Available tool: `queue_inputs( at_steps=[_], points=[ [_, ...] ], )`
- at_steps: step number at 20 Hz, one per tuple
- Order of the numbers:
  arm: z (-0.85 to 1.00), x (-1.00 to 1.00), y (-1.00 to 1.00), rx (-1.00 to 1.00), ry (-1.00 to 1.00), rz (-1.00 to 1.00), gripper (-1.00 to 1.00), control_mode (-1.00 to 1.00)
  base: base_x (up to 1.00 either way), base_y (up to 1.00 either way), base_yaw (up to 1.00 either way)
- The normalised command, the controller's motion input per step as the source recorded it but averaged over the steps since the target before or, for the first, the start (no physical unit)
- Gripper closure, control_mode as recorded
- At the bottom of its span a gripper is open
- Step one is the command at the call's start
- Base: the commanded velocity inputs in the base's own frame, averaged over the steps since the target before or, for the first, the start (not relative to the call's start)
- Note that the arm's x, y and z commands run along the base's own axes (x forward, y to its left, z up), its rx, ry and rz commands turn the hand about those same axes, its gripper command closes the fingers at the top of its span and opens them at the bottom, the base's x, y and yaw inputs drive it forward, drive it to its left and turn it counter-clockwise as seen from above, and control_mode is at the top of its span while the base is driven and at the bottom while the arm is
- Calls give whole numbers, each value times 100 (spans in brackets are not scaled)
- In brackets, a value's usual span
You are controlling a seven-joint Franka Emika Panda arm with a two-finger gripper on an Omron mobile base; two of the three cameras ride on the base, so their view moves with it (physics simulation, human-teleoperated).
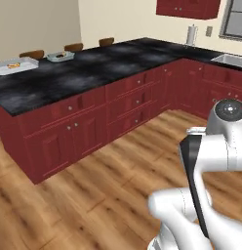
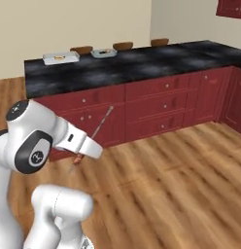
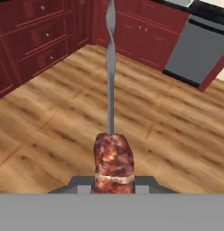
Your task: Place the cold items (sweet potato and peach) from the fridge in one tupperware on the dining counter. Place the warm items (hot dog and kebab skewer) in the stove area in another tupperware.
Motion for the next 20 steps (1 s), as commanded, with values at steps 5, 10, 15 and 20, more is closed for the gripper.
queue_inputs(
  at_steps=[5,10,15,20],
  points=[
    [0,0,0,0,0,0,100,100,55,99,16],
    [0,0,0,0,0,0,100,100,25,99,16],
    [0,0,0,0,0,0,100,100,13,94,17],
    [0,0,0,0,0,0,100,100,6,99,13]
  ],
)
